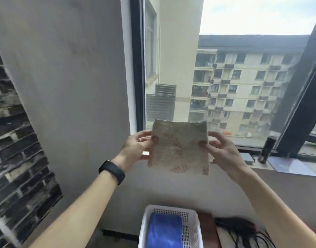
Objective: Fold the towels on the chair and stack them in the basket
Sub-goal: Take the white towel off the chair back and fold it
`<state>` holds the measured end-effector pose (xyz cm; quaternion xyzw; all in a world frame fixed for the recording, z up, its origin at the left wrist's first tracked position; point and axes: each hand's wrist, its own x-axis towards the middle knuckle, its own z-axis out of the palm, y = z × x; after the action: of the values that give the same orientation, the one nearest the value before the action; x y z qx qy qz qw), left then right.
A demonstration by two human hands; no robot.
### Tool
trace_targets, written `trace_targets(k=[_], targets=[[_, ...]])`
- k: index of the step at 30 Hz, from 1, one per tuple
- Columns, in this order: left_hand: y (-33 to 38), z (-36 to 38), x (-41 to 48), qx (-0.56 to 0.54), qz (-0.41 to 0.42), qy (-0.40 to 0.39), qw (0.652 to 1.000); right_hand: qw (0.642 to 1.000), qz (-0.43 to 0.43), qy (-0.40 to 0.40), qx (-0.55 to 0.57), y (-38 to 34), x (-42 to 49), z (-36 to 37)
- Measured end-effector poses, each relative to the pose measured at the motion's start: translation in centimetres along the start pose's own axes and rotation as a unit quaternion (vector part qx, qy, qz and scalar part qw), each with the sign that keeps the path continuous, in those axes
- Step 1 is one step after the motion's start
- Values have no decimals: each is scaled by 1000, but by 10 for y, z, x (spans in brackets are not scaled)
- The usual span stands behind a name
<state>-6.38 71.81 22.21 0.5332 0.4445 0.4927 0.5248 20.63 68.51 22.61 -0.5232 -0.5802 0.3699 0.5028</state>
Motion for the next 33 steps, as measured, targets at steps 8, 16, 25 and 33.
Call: trace_targets(k=[8, 16, 25, 33], targets=[[-139, -25, 76, 16, -121, 1, 992, 989, 146, -14, 1, 131, 48, 48], [-300, -25, 86, 30, -352, -1, 935, 928, 372, -25, -1, 299, 27, 104], [-450, -25, 85, 150, -449, -18, 881, 884, 453, -78, -83, 434, 29, 140], [-480, -14, 83, 290, -442, -53, 847, 852, 510, -83, -87, 490, 13, 146]])
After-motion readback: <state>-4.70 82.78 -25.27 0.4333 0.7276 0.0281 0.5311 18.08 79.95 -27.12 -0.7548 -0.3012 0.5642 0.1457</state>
